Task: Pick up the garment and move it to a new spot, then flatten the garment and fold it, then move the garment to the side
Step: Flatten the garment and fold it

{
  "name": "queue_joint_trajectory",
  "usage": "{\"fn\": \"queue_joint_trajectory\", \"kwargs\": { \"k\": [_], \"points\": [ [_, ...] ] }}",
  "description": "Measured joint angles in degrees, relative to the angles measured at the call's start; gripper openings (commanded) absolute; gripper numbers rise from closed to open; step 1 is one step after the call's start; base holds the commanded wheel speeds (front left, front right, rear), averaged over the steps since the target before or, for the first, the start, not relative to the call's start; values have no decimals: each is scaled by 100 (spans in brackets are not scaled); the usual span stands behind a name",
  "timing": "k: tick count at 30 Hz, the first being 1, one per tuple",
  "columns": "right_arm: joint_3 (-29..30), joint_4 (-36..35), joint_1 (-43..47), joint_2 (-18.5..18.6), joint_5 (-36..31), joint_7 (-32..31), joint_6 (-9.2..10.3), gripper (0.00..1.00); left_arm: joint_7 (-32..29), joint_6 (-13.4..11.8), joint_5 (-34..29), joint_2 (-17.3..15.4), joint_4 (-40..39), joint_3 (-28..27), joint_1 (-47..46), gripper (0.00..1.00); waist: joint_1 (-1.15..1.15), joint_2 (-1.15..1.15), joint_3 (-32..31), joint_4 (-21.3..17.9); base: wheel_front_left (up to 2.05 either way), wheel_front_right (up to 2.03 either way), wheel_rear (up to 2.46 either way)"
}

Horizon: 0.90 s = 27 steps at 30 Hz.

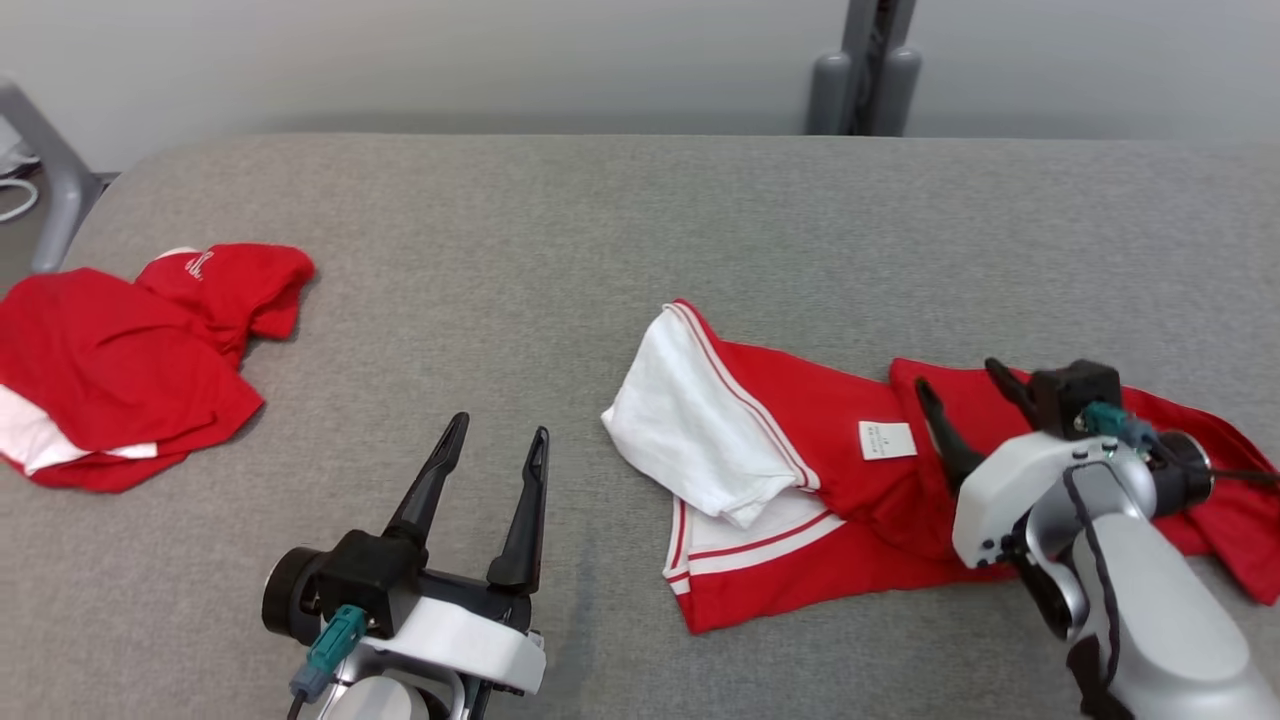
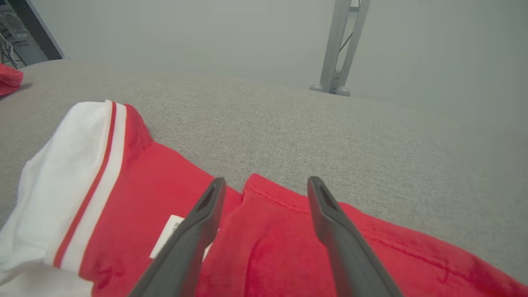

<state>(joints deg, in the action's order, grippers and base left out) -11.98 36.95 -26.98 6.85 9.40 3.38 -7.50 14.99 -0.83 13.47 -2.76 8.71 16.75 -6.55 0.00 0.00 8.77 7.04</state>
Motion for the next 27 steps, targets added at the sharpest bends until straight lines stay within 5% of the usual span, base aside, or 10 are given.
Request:
{"fn": "queue_joint_trajectory", "kwargs": {
  "k": [15,17,18,27],
  "points": [
    [90,1461,-860,230,-89,-498,0,100,0,-125,246,-2,-25,191,-110,100,0,0,333,592,0,0,0],
    [68,1579,-898,230,-58,-530,0,13,0,-125,246,-1,-30,207,-131,100,0,0,358,616,0,0,0],
    [46,1595,-920,232,-38,-492,-1,0,0,-125,246,-2,-30,205,-149,100,0,0,371,624,0,0,0],
    [194,1528,-1498,292,328,-38,0,0,0,-134,244,-2,-30,224,-205,100,0,0,444,597,0,0,0]
  ]
}}
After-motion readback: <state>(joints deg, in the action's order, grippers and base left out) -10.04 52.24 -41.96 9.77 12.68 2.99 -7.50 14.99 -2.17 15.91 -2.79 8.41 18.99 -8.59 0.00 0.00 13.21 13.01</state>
